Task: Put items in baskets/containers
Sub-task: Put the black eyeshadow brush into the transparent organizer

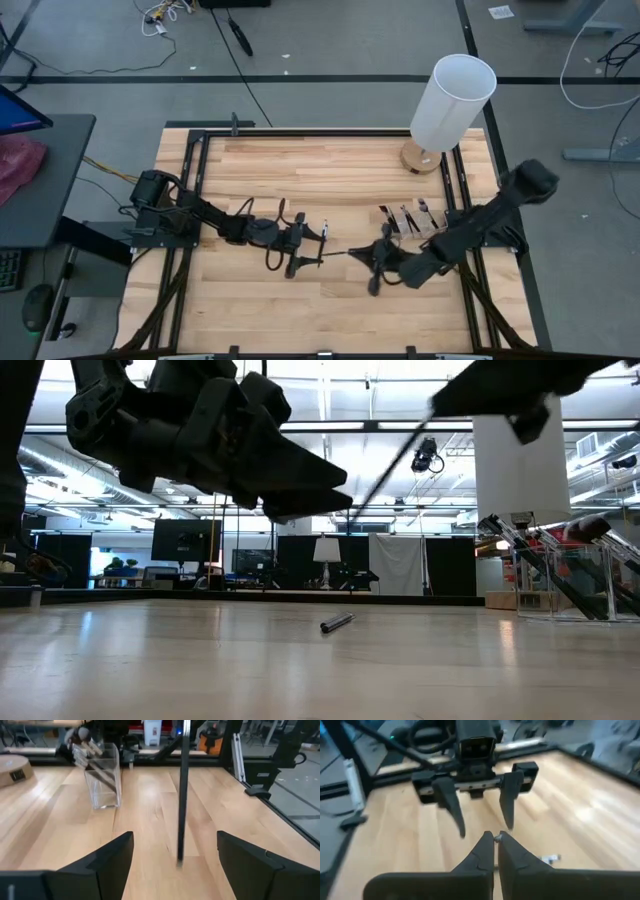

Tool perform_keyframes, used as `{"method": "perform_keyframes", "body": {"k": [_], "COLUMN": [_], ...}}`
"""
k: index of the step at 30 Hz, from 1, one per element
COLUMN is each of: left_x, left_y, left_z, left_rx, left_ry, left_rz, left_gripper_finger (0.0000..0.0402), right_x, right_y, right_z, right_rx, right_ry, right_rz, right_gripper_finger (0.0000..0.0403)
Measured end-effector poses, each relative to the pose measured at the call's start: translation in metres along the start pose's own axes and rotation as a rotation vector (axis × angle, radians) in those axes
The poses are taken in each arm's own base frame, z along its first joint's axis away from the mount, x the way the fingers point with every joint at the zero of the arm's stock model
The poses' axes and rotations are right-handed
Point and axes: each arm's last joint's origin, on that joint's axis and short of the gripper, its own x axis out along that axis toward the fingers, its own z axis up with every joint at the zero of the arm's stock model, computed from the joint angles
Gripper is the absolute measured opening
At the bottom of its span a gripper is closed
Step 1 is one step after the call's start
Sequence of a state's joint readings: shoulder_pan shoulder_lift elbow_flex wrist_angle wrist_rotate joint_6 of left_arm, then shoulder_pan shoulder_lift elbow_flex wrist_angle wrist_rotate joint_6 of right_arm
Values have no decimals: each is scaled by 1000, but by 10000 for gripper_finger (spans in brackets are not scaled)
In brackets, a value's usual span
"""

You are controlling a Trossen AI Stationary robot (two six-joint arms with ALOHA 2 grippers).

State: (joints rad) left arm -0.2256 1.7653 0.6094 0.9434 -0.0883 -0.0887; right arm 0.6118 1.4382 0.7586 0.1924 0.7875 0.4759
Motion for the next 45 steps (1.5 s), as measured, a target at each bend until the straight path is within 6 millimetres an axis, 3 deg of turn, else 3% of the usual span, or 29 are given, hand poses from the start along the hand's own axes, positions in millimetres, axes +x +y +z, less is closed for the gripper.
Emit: {"method": "perform_keyframes", "body": {"k": [4,12,20,23,32,45], "left_x": [0,0,0,0,0,0], "left_y": [0,0,0,0,0,1], "left_z": [-3,-4,-5,-5,-6,-6], "left_rx": [-28,-27,-27,-27,-26,-25], "left_ry": [29,44,46,49,57,56], "left_rz": [3,7,9,9,10,29], "left_gripper_finger": [281,280,280,280,280,280], "right_x": [-31,-79,-106,-105,-85,-57], "right_y": [-19,-42,-66,-76,-97,-117], "right_z": [20,72,90,86,62,58], "right_rx": [41,28,72,100,141,256], "right_ry": [178,565,713,738,886,947], "right_rz": [3,-164,-402,-504,-587,-517], "right_gripper_finger": [4,4,4,4,4,5]}}
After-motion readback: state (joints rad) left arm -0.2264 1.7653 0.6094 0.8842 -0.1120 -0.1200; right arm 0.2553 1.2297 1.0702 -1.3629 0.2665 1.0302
